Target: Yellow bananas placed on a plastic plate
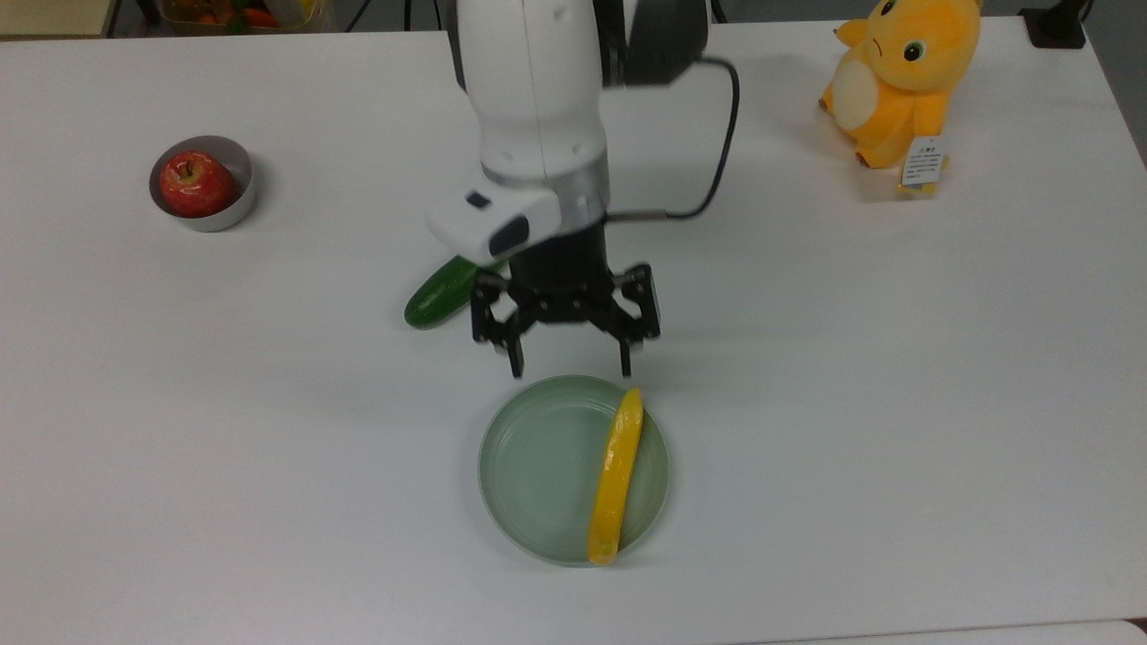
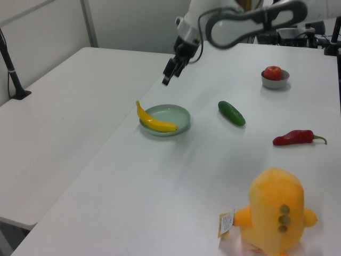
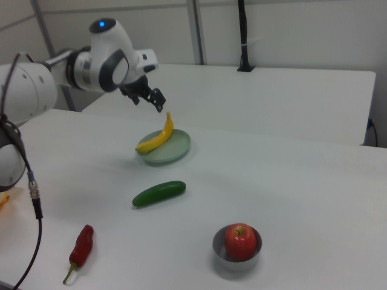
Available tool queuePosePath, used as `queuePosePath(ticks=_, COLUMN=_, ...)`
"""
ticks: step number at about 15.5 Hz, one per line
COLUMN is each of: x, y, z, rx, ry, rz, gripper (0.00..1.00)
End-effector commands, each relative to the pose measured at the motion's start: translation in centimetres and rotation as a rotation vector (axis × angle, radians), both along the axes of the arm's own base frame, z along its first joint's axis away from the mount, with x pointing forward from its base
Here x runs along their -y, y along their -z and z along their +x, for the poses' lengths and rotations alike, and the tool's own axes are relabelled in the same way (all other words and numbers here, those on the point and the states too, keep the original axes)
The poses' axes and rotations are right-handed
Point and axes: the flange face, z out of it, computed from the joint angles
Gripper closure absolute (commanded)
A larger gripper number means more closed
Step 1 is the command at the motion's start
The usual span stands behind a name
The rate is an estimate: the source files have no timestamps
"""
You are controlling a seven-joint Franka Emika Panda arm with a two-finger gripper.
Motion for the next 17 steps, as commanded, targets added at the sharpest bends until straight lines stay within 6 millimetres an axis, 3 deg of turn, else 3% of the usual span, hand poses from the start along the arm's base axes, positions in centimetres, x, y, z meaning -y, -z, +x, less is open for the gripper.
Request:
queuePosePath(ticks=1, x=2.2, y=-5.2, z=-4.3, rx=-0.106, ry=0.033, rz=-0.005, gripper=0.0)
queuePosePath(ticks=6, x=4.9, y=-13.1, z=-12.3, rx=-0.26, ry=0.045, rz=-0.002, gripper=0.0)
queuePosePath(ticks=9, x=5.4, y=-16.4, z=-17.6, rx=-0.352, ry=0.051, rz=-0.016, gripper=0.0)
queuePosePath(ticks=13, x=5.3, y=-17.2, z=-21.4, rx=-0.428, ry=0.139, rz=-0.013, gripper=0.0)
queuePosePath(ticks=17, x=4.9, y=-16.4, z=-22.4, rx=-0.436, ry=0.095, rz=-0.027, gripper=0.0)
